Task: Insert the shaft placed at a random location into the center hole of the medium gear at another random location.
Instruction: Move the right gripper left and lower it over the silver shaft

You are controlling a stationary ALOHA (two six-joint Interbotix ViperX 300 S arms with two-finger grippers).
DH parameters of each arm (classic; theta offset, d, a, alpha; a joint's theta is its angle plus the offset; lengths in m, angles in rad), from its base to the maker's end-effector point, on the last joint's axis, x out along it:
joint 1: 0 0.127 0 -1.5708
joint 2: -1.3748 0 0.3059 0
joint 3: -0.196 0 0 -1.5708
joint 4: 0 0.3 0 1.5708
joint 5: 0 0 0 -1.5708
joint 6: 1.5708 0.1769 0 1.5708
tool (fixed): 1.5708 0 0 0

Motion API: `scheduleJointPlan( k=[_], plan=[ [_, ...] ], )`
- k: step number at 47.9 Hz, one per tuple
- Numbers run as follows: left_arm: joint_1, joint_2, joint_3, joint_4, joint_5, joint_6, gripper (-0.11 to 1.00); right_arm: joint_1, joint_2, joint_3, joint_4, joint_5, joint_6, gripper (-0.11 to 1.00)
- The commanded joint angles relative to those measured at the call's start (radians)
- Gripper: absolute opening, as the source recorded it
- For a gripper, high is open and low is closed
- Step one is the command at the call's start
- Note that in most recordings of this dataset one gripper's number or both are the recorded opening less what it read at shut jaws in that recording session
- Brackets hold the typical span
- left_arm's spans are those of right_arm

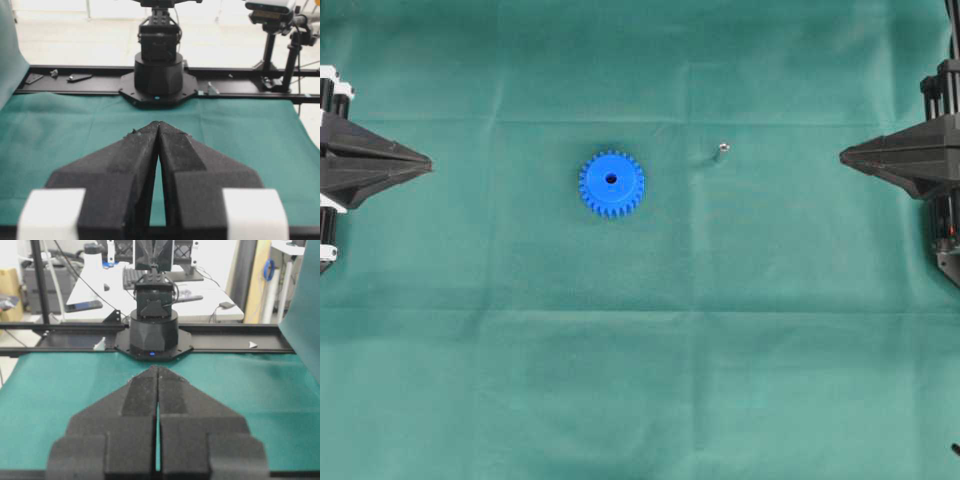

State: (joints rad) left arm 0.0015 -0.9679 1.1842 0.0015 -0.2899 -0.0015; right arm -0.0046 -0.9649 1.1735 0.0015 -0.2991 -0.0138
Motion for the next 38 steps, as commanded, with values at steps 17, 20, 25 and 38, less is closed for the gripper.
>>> scheduleJointPlan(
  k=[17,20,25,38],
  plan=[
    [-0.026,0.008,-0.038,0.012,0.032,-0.006,0.0,-0.055,0.072,-0.023,-0.003,-0.006,-0.011,0.01],
    [-0.026,0.009,-0.038,0.012,0.035,-0.006,0.0,-0.067,0.095,-0.018,-0.003,-0.021,-0.011,0.01],
    [-0.026,0.008,-0.037,0.012,0.043,-0.006,0.0,-0.089,0.149,-0.012,-0.003,-0.049,-0.012,0.11],
    [-0.026,0.008,-0.037,0.012,0.048,-0.002,0.0,-0.169,0.388,0.014,-0.005,-0.179,-0.025,0.86]
  ],
)
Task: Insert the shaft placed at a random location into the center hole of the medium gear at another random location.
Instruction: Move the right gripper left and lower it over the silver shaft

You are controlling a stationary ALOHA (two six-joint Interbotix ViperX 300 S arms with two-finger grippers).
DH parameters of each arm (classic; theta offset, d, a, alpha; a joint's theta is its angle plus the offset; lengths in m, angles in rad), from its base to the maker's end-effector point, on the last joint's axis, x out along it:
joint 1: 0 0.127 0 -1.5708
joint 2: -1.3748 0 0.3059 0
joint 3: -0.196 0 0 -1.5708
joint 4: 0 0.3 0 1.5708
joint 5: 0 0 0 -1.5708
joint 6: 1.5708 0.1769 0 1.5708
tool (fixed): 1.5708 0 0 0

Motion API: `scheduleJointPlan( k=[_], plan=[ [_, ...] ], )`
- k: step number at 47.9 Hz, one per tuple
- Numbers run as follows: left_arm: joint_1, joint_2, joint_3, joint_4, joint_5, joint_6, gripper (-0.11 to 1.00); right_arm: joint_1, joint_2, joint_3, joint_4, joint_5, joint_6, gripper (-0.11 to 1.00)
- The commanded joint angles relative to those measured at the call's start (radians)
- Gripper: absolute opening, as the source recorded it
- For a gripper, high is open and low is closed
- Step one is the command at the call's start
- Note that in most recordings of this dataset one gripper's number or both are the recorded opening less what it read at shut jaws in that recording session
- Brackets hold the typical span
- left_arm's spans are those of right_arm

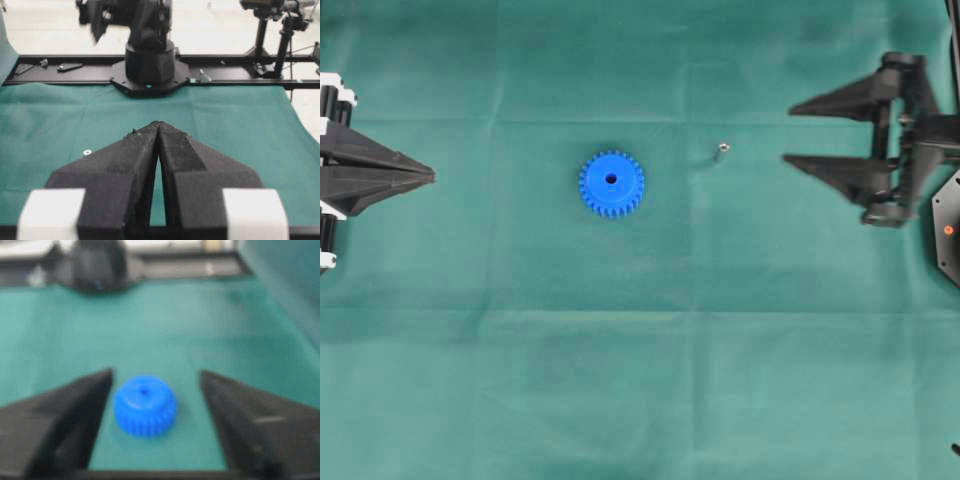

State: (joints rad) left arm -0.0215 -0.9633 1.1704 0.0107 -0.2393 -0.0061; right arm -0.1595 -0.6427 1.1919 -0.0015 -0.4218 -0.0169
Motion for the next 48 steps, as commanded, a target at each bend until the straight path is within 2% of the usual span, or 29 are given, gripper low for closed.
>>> scheduleJointPlan(
  k=[1,7,22,33,48],
  plan=[
    [-0.003,0.003,-0.023,0.003,-0.003,0.003,0.0,-0.017,0.091,-0.003,0.0,-0.074,-0.023,0.88],
    [-0.003,0.003,-0.021,0.003,0.002,0.005,0.0,-0.028,0.239,-0.002,0.003,-0.167,-0.029,0.78],
    [-0.002,0.005,-0.021,0.003,0.008,0.006,0.0,-0.057,0.531,-0.026,0.029,-0.334,-0.029,0.79],
    [-0.002,0.009,-0.02,0.003,0.008,0.006,0.0,-0.078,0.652,-0.04,0.043,-0.411,-0.029,0.79],
    [-0.002,0.011,-0.018,0.003,0.011,0.006,0.0,-0.089,0.739,-0.075,0.049,-0.422,-0.031,0.79]
  ],
)
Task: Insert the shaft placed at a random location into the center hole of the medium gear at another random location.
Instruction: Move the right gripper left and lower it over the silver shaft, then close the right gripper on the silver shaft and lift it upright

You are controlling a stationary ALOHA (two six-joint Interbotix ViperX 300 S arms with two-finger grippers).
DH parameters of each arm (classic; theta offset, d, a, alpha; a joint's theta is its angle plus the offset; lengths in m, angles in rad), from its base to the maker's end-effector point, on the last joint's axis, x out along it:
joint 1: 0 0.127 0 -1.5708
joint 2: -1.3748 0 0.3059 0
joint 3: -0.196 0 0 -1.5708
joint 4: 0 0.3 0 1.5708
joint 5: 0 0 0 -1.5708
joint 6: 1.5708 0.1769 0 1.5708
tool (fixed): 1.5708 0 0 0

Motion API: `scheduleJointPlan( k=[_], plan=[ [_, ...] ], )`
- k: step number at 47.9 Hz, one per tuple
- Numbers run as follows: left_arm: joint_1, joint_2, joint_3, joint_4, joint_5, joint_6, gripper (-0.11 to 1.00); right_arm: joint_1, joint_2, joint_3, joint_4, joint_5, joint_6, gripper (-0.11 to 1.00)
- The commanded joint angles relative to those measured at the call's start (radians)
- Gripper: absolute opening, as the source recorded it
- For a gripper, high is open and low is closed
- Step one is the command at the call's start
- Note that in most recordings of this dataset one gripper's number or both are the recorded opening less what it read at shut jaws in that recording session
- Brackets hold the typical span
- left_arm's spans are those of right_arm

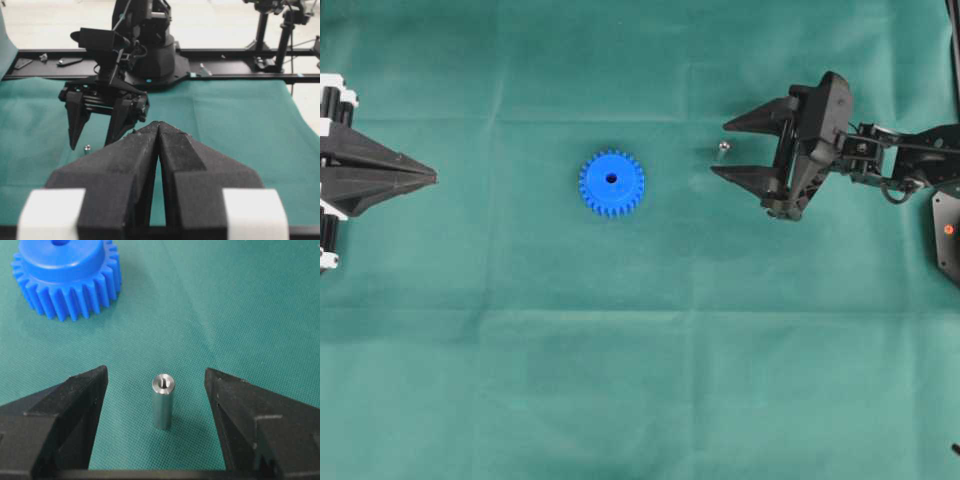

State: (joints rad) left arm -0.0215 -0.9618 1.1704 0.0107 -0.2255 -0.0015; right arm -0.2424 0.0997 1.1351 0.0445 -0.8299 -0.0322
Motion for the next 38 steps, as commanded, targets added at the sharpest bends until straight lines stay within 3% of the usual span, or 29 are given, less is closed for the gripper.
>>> scheduleJointPlan(
  k=[1,8,13,25,38],
  plan=[
    [-0.002,0.009,-0.018,0.003,0.0,0.002,0.0,-0.008,-0.003,-0.018,0.003,-0.014,-0.015,0.79],
    [-0.002,0.009,-0.018,0.003,0.002,0.002,0.0,-0.008,-0.003,-0.017,0.003,-0.015,-0.015,0.77],
    [-0.002,0.009,-0.018,0.003,0.002,0.002,0.0,-0.008,-0.003,-0.015,0.003,-0.015,-0.014,0.69],
    [-0.002,0.008,-0.018,0.003,0.002,0.002,0.0,-0.006,-0.003,-0.012,0.002,-0.009,-0.02,0.13],
    [-0.002,0.009,-0.018,0.003,0.002,0.002,0.0,-0.006,-0.005,-0.012,-0.002,-0.008,-0.025,0.13]
  ],
)
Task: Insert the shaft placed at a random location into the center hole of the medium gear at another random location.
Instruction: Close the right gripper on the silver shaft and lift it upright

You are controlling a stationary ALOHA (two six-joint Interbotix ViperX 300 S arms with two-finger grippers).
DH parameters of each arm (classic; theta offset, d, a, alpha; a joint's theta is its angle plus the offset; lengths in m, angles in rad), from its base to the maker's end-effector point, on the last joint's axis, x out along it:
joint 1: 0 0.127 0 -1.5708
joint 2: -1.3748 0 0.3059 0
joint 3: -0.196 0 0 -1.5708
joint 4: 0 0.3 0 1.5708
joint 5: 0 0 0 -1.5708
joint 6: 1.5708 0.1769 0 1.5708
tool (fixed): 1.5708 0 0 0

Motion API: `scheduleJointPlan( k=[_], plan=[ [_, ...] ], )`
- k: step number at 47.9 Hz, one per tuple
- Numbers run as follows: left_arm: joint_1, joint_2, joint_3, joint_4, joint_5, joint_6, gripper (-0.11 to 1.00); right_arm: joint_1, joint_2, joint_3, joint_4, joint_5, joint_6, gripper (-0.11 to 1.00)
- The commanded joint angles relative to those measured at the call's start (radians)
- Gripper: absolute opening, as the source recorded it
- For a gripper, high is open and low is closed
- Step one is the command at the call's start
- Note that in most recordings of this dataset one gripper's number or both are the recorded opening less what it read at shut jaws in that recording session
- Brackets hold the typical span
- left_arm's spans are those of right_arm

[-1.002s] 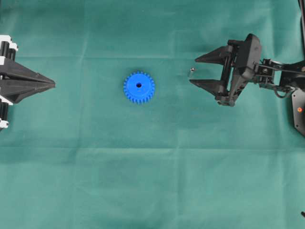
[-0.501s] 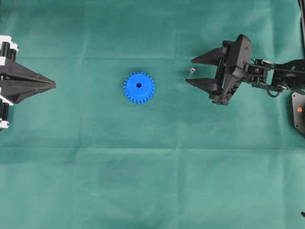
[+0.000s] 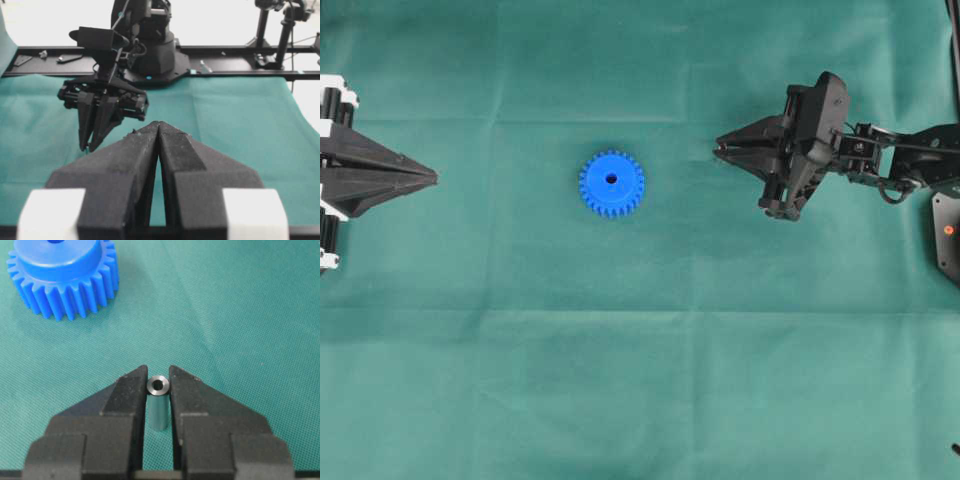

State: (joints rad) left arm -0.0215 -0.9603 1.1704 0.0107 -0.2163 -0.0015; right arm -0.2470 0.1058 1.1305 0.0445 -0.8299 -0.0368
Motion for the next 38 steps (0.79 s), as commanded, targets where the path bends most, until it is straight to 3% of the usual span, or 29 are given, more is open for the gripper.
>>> scheduleJointPlan(
  k=[1,9,24,38],
  plan=[
    [-0.002,0.008,-0.018,0.003,-0.006,0.002,0.0,-0.003,-0.014,-0.008,0.0,-0.006,-0.021,0.13],
    [0.0,0.008,-0.02,0.005,-0.008,0.002,0.0,-0.003,-0.075,-0.011,0.0,0.044,-0.031,0.13],
    [0.0,0.008,-0.02,0.003,-0.008,0.0,0.0,-0.003,-0.272,-0.041,-0.002,0.247,-0.057,0.13],
    [-0.002,0.008,-0.018,0.003,-0.008,0.0,0.0,-0.002,-0.293,-0.044,-0.002,0.268,-0.058,0.13]
  ],
)
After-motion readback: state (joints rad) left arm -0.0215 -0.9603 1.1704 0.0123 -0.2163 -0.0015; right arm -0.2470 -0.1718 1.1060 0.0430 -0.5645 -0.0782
